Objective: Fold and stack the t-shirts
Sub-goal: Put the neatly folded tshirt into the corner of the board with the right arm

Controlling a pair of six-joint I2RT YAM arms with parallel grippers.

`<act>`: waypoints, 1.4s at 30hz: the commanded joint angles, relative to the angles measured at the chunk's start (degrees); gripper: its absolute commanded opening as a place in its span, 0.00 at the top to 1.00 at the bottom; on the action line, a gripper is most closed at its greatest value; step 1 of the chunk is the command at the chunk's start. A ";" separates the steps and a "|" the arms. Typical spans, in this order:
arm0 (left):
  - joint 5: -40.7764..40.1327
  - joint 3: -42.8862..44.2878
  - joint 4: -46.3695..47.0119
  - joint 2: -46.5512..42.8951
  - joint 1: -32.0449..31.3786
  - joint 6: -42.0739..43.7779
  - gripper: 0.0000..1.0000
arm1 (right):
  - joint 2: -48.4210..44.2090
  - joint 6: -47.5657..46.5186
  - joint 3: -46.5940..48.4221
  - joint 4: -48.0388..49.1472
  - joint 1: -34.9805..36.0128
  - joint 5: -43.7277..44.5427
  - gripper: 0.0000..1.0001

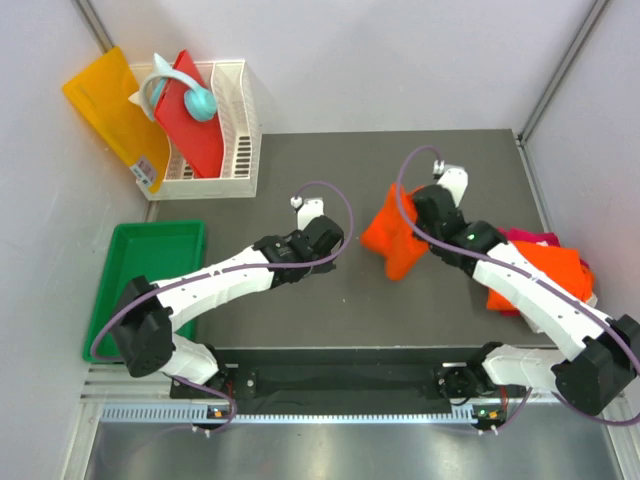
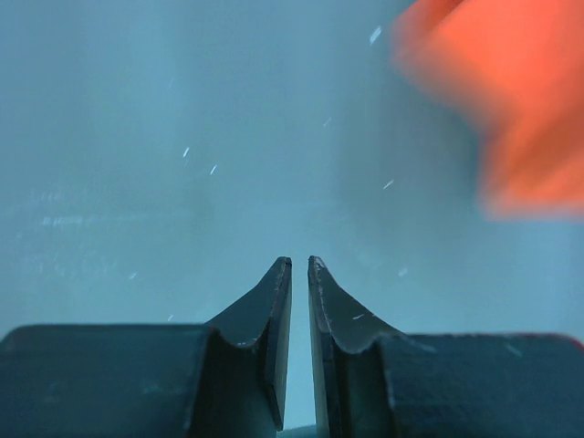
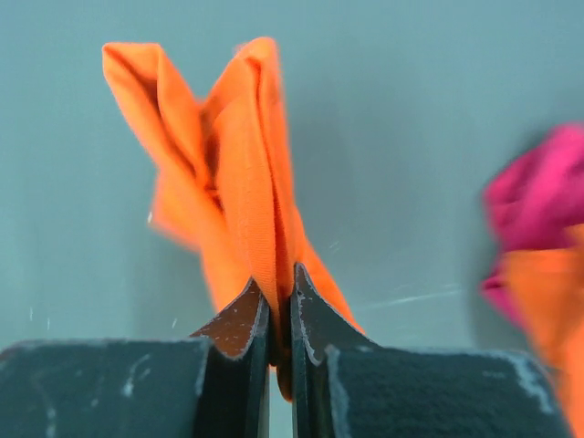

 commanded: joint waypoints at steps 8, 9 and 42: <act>3.40 -7.76 0.48 -7.02 -0.16 -0.77 0.82 | -8.59 -4.85 10.32 -12.50 -10.80 11.01 1.00; 3.75 -8.11 0.84 -7.37 -0.16 -0.76 0.82 | -9.12 -4.94 10.49 -12.95 -11.50 11.27 1.00; 15.00 -10.14 3.74 -10.35 -0.16 2.75 0.83 | -16.87 -3.98 10.58 -36.59 -37.16 20.24 1.00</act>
